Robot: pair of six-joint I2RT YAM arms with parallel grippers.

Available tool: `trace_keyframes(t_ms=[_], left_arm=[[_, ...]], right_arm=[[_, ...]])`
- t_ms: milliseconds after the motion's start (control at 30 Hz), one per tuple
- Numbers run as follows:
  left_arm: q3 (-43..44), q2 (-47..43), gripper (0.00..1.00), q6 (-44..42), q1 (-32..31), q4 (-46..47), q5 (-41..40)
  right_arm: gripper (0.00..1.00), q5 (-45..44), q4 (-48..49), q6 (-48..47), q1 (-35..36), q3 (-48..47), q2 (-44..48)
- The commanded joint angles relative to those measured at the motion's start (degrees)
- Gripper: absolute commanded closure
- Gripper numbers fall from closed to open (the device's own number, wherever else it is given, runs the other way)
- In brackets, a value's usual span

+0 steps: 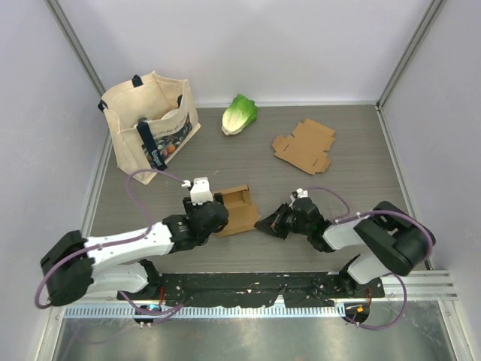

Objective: Fold the paper box

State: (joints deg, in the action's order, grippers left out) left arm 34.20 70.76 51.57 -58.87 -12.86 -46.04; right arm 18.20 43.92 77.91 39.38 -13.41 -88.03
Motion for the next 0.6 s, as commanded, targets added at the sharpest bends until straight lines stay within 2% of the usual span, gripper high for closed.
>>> trace_keyframes(t_ms=[0,133,167,267,300,367,433,467,567], left_arm=[[-1.15,-13.23,0.3,4.51,-0.1,-12.09,15.96],[-1.41,-21.61,0.25,-3.39,-0.28,-9.03,30.28],[0.07,-21.89,0.23,-5.58,-0.45,-7.54,34.49],[5.85,-17.87,0.18,-14.89,-1.85,-8.83,37.78],[7.97,-15.59,0.17,-21.01,-3.86,-10.06,37.17],[14.37,-8.48,0.16,-26.67,-6.77,-14.88,34.46],[17.99,-3.64,0.16,-35.26,-11.69,-18.49,28.57],[21.06,1.61,0.15,-37.75,-13.1,-19.91,26.64],[24.94,9.89,0.15,-45.23,-17.58,-22.12,22.06]], right_arm=[[1.0,-3.34,-16.91,2.87,0.26,-4.6,8.38],[1.0,-3.17,-24.22,1.37,-0.09,-8.28,13.31],[1.0,-2.64,-26.15,0.93,0.0,-8.91,13.41],[1.0,0.07,-26.08,1.89,-0.26,-9.53,13.06],[0.99,0.78,-25.64,2.33,-0.26,-9.44,12.88],[1.0,2.27,-25.2,3.56,-0.44,-9.44,12.97],[0.99,2.72,-25.29,4.18,-0.53,-9.44,13.32],[1.0,2.72,-25.38,4.79,-0.61,-9.36,13.58],[0.99,2.29,-25.03,6.89,-0.7,-8.48,14.38]])
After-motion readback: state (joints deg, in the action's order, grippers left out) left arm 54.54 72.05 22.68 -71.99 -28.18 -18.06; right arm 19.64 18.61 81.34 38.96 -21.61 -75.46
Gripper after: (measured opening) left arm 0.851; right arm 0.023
